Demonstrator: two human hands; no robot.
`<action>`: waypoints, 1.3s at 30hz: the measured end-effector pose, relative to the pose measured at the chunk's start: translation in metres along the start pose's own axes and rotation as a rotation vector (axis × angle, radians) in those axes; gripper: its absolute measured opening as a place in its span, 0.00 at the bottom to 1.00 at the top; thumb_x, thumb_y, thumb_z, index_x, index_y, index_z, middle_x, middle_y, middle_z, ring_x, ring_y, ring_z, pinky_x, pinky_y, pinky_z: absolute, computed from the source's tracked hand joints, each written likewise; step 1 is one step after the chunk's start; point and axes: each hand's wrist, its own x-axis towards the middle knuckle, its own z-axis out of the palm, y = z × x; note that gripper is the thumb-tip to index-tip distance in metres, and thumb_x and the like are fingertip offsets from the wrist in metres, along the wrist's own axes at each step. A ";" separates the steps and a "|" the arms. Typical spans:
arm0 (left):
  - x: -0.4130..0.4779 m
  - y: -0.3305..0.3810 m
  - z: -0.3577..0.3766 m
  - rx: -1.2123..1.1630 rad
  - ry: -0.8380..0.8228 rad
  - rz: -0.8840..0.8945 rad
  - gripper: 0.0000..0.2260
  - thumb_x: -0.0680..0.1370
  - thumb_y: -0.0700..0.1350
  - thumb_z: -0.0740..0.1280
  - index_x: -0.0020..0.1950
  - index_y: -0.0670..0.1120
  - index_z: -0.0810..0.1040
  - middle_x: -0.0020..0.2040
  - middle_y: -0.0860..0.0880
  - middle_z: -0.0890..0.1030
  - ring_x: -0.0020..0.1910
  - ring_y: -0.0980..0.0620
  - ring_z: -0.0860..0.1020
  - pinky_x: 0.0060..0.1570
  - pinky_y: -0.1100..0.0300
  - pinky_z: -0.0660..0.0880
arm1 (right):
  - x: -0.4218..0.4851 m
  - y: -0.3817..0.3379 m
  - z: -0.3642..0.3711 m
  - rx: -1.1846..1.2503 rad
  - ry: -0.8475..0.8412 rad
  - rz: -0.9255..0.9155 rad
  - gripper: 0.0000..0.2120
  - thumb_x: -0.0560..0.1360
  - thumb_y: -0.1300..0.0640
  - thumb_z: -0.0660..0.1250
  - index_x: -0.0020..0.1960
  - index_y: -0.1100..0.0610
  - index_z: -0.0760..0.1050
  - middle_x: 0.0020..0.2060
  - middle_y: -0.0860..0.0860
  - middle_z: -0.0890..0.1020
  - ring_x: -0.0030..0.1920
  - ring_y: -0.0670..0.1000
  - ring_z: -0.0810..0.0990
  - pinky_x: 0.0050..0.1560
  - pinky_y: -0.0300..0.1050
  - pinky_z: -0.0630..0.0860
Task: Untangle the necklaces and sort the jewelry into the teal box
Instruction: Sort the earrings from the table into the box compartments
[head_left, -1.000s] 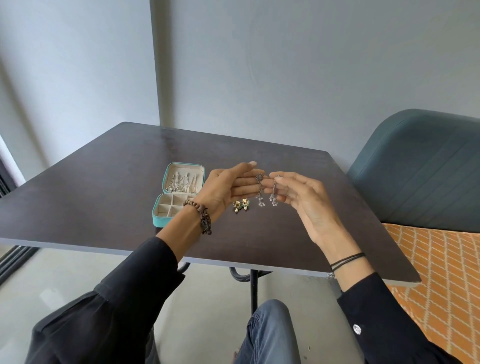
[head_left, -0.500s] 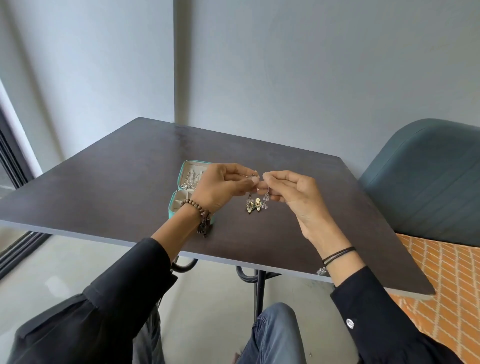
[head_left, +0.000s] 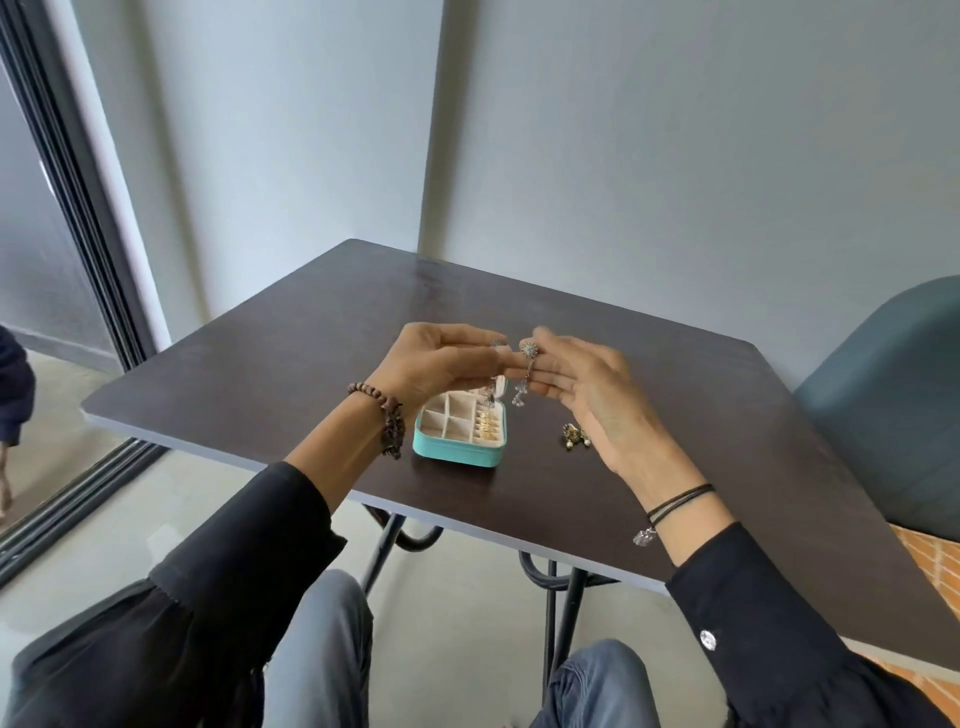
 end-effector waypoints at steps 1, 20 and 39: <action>0.001 0.001 -0.006 0.045 0.012 0.032 0.13 0.75 0.37 0.73 0.58 0.34 0.81 0.50 0.38 0.85 0.50 0.45 0.85 0.54 0.56 0.81 | 0.004 0.002 0.004 -0.018 -0.012 -0.025 0.11 0.80 0.58 0.69 0.58 0.64 0.81 0.49 0.59 0.87 0.52 0.56 0.87 0.54 0.45 0.80; 0.011 -0.021 -0.068 0.199 0.187 0.099 0.10 0.76 0.40 0.73 0.56 0.39 0.82 0.47 0.38 0.85 0.50 0.40 0.85 0.52 0.50 0.82 | 0.043 0.058 0.064 -0.332 -0.015 -0.075 0.06 0.76 0.62 0.74 0.52 0.57 0.80 0.45 0.55 0.88 0.45 0.50 0.88 0.51 0.44 0.84; 0.013 -0.036 -0.061 0.436 0.160 0.087 0.08 0.75 0.42 0.74 0.53 0.42 0.84 0.43 0.45 0.86 0.44 0.53 0.85 0.50 0.57 0.82 | 0.046 0.067 0.050 -0.723 -0.035 -0.131 0.05 0.75 0.58 0.75 0.51 0.52 0.84 0.43 0.45 0.87 0.45 0.44 0.85 0.53 0.41 0.82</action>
